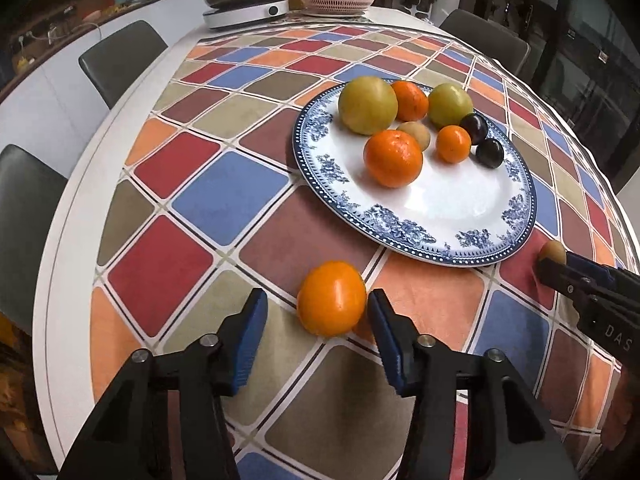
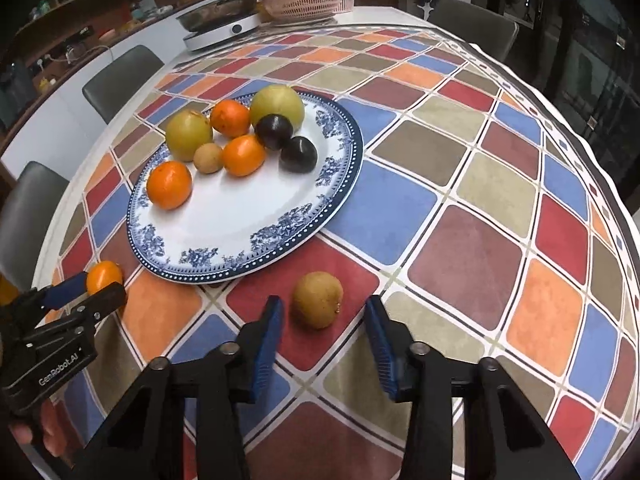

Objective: Organize fruits
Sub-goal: 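Grasp an orange with the left tool while the right tool grasps a brown kiwi, then lower the orange onto the plate with the left tool while the right tool sets down the kiwi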

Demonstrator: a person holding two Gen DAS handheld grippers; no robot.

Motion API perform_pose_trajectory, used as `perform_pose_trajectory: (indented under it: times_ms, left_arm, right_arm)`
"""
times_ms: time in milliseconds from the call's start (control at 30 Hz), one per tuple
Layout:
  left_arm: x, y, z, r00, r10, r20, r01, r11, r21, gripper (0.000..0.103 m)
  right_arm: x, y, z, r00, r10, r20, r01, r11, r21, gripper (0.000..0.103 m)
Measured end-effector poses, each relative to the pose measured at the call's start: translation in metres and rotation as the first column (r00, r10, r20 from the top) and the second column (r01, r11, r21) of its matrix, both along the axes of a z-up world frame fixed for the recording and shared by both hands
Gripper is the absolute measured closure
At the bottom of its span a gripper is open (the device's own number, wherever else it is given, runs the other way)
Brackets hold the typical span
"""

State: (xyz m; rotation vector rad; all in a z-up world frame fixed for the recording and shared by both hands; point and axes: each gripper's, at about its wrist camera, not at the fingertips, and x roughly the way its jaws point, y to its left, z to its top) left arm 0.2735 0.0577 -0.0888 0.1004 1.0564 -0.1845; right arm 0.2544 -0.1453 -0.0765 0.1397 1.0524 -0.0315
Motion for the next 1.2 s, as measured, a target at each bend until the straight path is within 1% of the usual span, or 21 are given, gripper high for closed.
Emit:
perform_pose_trajectory:
  times_ms: [33, 67, 100, 133, 167, 200, 233, 400, 567, 700, 800, 900, 1033, 1200]
  left_arm:
    - [0.001, 0.0, -0.001, 1.0, 0.0, -0.001, 0.0, 1.0, -0.001, 0.058]
    - [0.001, -0.001, -0.001, 1.0, -0.002, 0.0, 0.002, 1.0, -0.007, 0.06]
    - [0.002, -0.001, 0.0, 1.0, -0.005, -0.002, 0.005, 1.0, -0.013, 0.063]
    - [0.003, -0.002, -0.001, 1.0, -0.007, -0.004, 0.007, 1.0, -0.014, 0.065]
    - [0.004, -0.003, 0.0, 1.0, -0.009, -0.003, 0.009, 1.0, -0.011, 0.066]
    - [0.005, -0.004, 0.0, 1.0, -0.011, -0.003, 0.011, 1.0, -0.011, 0.069]
    - [0.005, -0.005, 0.0, 1.0, -0.011, -0.004, 0.011, 1.0, -0.01, 0.07]
    - [0.0, -0.009, 0.006, 1.0, -0.021, 0.014, 0.021, 1.0, -0.004, 0.07]
    - [-0.014, -0.014, 0.02, 0.997, -0.032, 0.065, 0.031, 0.999, 0.014, 0.07]
    - [-0.026, -0.018, 0.035, 0.994, -0.039, 0.106, 0.038, 0.999, 0.01, 0.07]
    - [-0.035, -0.023, 0.045, 0.991, -0.043, 0.13, 0.045, 0.999, -0.008, 0.07]
    - [-0.04, -0.03, 0.054, 0.988, -0.061, 0.144, 0.063, 0.998, -0.01, 0.07]
    - [-0.043, -0.04, 0.062, 0.983, -0.083, 0.162, 0.085, 0.996, -0.003, 0.07]
    - [-0.038, -0.054, 0.072, 0.978, -0.106, 0.18, 0.112, 0.993, -0.023, 0.07]
  right_arm:
    - [-0.001, 0.0, 0.0, 1.0, 0.0, 0.004, 0.0, 1.0, -0.001, 0.063]
    - [-0.001, -0.001, 0.001, 1.0, 0.001, 0.005, -0.001, 1.0, 0.0, 0.064]
    - [0.0, -0.001, 0.001, 1.0, 0.005, 0.005, -0.005, 1.0, 0.005, 0.068]
    - [0.0, 0.0, 0.0, 1.0, 0.009, 0.003, -0.009, 1.0, 0.006, 0.071]
    - [0.0, 0.0, 0.0, 1.0, 0.011, 0.003, -0.011, 1.0, 0.004, 0.072]
    - [0.0, -0.001, 0.0, 1.0, 0.016, 0.005, -0.016, 1.0, 0.007, 0.076]
    - [0.0, -0.001, 0.0, 1.0, 0.017, 0.004, -0.017, 1.0, 0.009, 0.076]
    - [-0.001, -0.004, 0.001, 1.0, 0.02, 0.009, -0.02, 1.0, 0.017, 0.076]
    - [-0.006, -0.007, 0.01, 0.997, 0.053, 0.047, -0.054, 0.999, 0.009, 0.076]
    - [-0.013, -0.008, 0.022, 0.991, 0.097, 0.094, -0.096, 0.995, -0.005, 0.076]
    - [-0.017, -0.007, 0.032, 0.982, 0.144, 0.123, -0.145, 0.989, -0.003, 0.076]
    - [-0.021, -0.007, 0.043, 0.969, 0.197, 0.152, -0.2, 0.98, 0.005, 0.076]
    - [-0.028, -0.005, 0.058, 0.941, 0.272, 0.201, -0.274, 0.961, -0.018, 0.076]
    - [-0.027, -0.007, 0.074, 0.909, 0.337, 0.245, -0.34, 0.94, -0.031, 0.076]
